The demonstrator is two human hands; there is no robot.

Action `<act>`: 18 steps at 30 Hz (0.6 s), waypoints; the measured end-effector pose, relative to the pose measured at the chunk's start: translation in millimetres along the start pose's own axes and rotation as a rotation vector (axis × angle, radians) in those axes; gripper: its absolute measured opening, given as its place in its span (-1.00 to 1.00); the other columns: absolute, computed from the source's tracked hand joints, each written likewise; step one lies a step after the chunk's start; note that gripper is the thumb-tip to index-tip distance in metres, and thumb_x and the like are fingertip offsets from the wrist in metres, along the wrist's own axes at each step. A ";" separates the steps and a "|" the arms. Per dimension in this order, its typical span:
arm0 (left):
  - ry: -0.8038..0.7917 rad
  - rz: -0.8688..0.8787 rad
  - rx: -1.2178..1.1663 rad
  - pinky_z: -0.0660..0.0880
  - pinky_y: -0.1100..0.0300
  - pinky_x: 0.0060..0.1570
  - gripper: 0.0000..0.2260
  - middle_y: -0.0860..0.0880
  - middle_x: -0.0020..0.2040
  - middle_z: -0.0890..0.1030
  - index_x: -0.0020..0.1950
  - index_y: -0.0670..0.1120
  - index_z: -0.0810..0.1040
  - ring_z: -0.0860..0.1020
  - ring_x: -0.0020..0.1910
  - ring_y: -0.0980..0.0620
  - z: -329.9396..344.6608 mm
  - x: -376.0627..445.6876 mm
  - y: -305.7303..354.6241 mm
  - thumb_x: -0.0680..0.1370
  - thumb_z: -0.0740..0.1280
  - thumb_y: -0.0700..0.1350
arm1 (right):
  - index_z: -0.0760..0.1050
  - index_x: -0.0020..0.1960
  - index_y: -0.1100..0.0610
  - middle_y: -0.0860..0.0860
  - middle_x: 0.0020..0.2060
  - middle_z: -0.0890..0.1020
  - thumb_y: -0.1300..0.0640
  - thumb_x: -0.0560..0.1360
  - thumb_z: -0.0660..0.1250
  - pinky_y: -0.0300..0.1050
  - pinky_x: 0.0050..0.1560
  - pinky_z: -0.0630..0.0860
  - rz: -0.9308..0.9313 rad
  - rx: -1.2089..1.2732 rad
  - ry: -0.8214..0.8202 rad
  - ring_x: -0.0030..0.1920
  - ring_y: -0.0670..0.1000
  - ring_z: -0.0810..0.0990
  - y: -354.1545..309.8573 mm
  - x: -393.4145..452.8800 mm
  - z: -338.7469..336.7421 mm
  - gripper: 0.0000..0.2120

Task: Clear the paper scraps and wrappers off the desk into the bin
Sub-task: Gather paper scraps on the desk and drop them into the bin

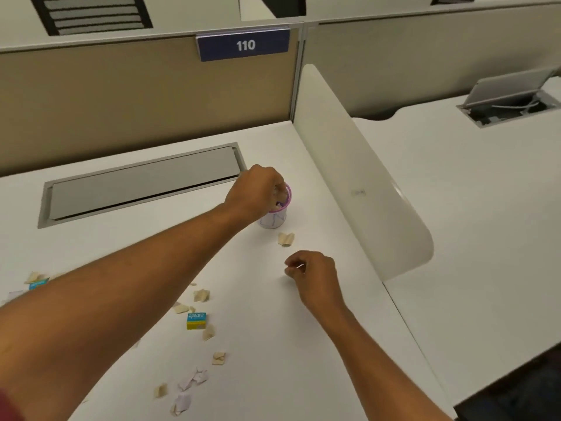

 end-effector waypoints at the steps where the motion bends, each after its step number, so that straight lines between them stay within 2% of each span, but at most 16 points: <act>1: -0.037 0.030 0.076 0.44 0.14 -0.15 -0.77 -0.11 0.10 0.73 0.13 -0.07 0.74 0.66 0.03 -0.13 0.3 2.6 2.5 0.49 0.53 -0.10 | 0.70 -0.01 0.04 -0.12 -0.16 0.69 0.21 0.51 0.46 -0.43 -0.19 0.46 -0.004 0.006 -0.002 -0.22 -0.29 0.61 0.2 -1.1 1.6 -0.88; 4: -0.060 0.088 0.208 0.41 0.11 -0.19 -0.76 -0.11 0.05 0.73 0.12 -0.07 0.71 0.62 -0.10 -0.12 -3.7 8.5 5.3 0.46 0.52 -0.10 | 0.70 -0.01 0.02 -0.17 -0.18 0.67 0.20 0.51 0.46 -0.46 -0.18 0.46 -0.015 0.022 0.006 -0.23 -0.32 0.60 -1.7 -0.5 1.0 -0.89; 6: -0.023 0.090 0.238 0.37 0.10 -0.20 -0.76 -0.11 0.03 0.72 0.13 -0.06 0.70 0.53 -0.18 -0.09 -10.2 8.6 4.5 0.47 0.53 -0.10 | 0.70 -0.02 0.04 -0.16 -0.19 0.67 0.20 0.51 0.46 -0.43 -0.17 0.48 -0.033 0.027 0.033 -0.23 -0.29 0.61 -2.8 2.8 -1.6 -0.90; 7: 0.010 0.084 0.233 0.36 0.10 -0.20 -0.76 -0.11 0.04 0.72 0.14 -0.05 0.71 0.55 -0.16 -0.11 -14.5 6.7 2.4 0.48 0.53 -0.10 | 0.70 -0.02 0.05 -0.14 -0.18 0.68 0.21 0.52 0.46 -0.39 -0.15 0.50 -0.046 0.018 0.050 -0.23 -0.25 0.62 -3.8 4.4 -2.4 -0.90; 9: 0.104 0.072 0.174 0.38 0.11 -0.17 -0.79 -0.09 0.04 0.73 0.14 -0.05 0.71 0.63 -0.08 -0.14 -22.1 -0.2 -6.7 0.51 0.52 -0.13 | 0.69 0.02 0.08 -0.09 -0.11 0.70 0.23 0.52 0.45 -0.38 -0.09 0.52 -0.075 0.004 0.090 -0.19 -0.19 0.62 -6.1 8.7 -2.4 -0.89; 10: 0.149 0.060 0.118 0.40 0.13 -0.17 -0.81 -0.08 0.02 0.74 0.12 -0.06 0.72 0.65 -0.07 -0.12 -25.2 -5.7 -13.4 0.51 0.52 -0.13 | 0.67 0.06 0.09 -0.08 -0.05 0.70 0.25 0.53 0.44 -0.45 -0.08 0.48 -0.090 0.009 0.110 -0.16 -0.20 0.61 -7.5 11.9 -1.8 -0.86; 12: 0.219 0.029 -0.017 0.47 0.15 -0.17 -0.86 -0.04 -0.04 0.75 0.07 -0.06 0.72 0.65 -0.13 -0.04 -29.4 -23.2 -29.2 0.52 0.52 -0.14 | 0.63 0.15 0.08 -0.07 0.09 0.66 0.26 0.54 0.43 -0.51 -0.02 0.41 -0.127 -0.022 0.128 -0.03 -0.14 0.59 -9.9 19.1 1.4 -0.79; 13: 0.242 0.017 -0.069 0.52 0.15 -0.16 -0.88 -0.01 -0.06 0.75 0.05 -0.05 0.73 0.64 -0.16 0.01 -29.1 -34.4 -38.6 0.52 0.52 -0.12 | 0.60 0.21 0.09 -0.04 0.16 0.64 0.24 0.56 0.41 -0.46 0.05 0.40 -0.151 -0.083 0.117 0.08 -0.06 0.58 -10.9 23.4 4.0 -0.76; 15: 0.270 -0.010 -0.094 0.56 0.13 -0.09 -0.88 0.01 -0.04 0.75 0.05 -0.03 0.73 0.64 -0.13 0.04 -23.4 -62.4 -62.9 0.55 0.51 -0.05 | 0.54 0.32 0.13 0.04 0.28 0.57 0.16 0.60 0.37 -0.19 0.21 0.42 -0.187 -0.249 0.053 0.24 0.11 0.51 -13.6 31.5 13.0 -0.70; 18: 0.253 -0.094 -0.009 0.50 0.00 0.20 -0.78 0.00 0.17 0.71 0.14 0.00 0.70 0.60 0.21 -0.09 -2.4 -113.9 -109.1 0.58 0.44 0.08 | 0.48 0.36 0.19 0.11 0.36 0.49 0.08 0.64 0.28 0.01 0.33 0.41 -0.223 -0.412 -0.019 0.31 0.22 0.42 -16.7 33.2 31.6 -0.67</act>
Point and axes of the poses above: each hand's wrist, its own x-axis towards the middle knuckle, its own z-axis out of the palm, y = z × x, the point moved 1 cm from there along x, towards the middle knuckle
